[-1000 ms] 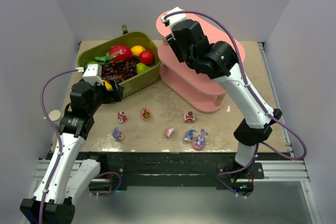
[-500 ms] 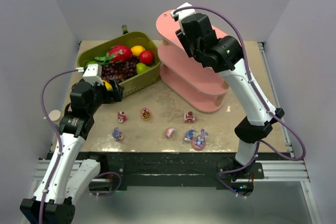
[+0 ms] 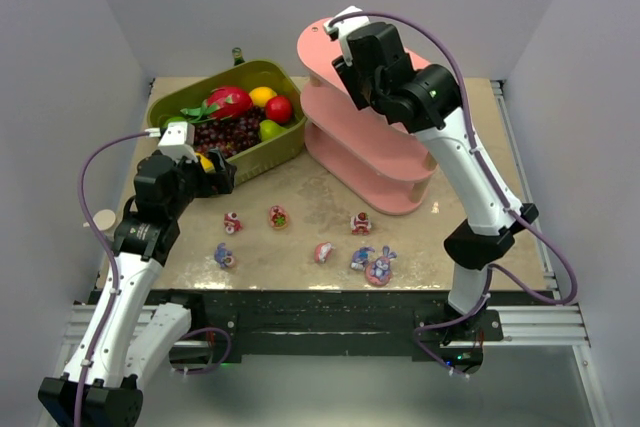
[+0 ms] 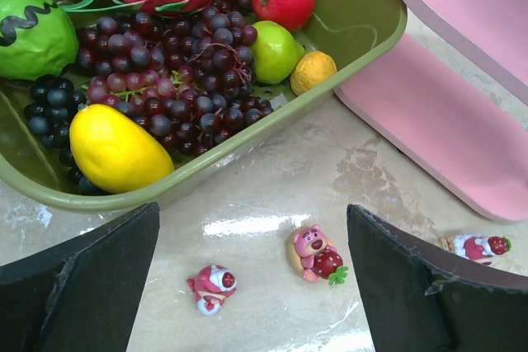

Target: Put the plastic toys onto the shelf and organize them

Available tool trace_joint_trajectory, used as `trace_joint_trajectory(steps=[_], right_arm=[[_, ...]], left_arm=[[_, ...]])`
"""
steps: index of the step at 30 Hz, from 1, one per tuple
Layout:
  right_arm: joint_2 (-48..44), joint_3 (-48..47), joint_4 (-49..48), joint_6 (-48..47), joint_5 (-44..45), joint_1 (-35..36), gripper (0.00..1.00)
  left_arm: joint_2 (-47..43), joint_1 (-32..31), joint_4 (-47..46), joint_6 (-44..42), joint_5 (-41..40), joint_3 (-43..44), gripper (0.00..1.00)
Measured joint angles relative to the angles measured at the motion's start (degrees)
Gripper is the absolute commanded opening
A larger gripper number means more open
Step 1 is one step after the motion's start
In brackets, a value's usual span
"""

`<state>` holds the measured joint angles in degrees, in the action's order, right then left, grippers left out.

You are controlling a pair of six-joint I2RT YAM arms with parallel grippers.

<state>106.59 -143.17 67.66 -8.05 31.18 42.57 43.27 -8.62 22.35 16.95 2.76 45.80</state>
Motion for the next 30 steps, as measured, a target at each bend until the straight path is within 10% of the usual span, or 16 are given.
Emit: trace_joint_trajectory(steps=[30], right_arm=[[3.1,-2.8,-1.9,-2.5,0.8,-0.9,0.45]], left_arm=[[0.1,0.3,0.0,0.0,0.0,0.0,1.0]])
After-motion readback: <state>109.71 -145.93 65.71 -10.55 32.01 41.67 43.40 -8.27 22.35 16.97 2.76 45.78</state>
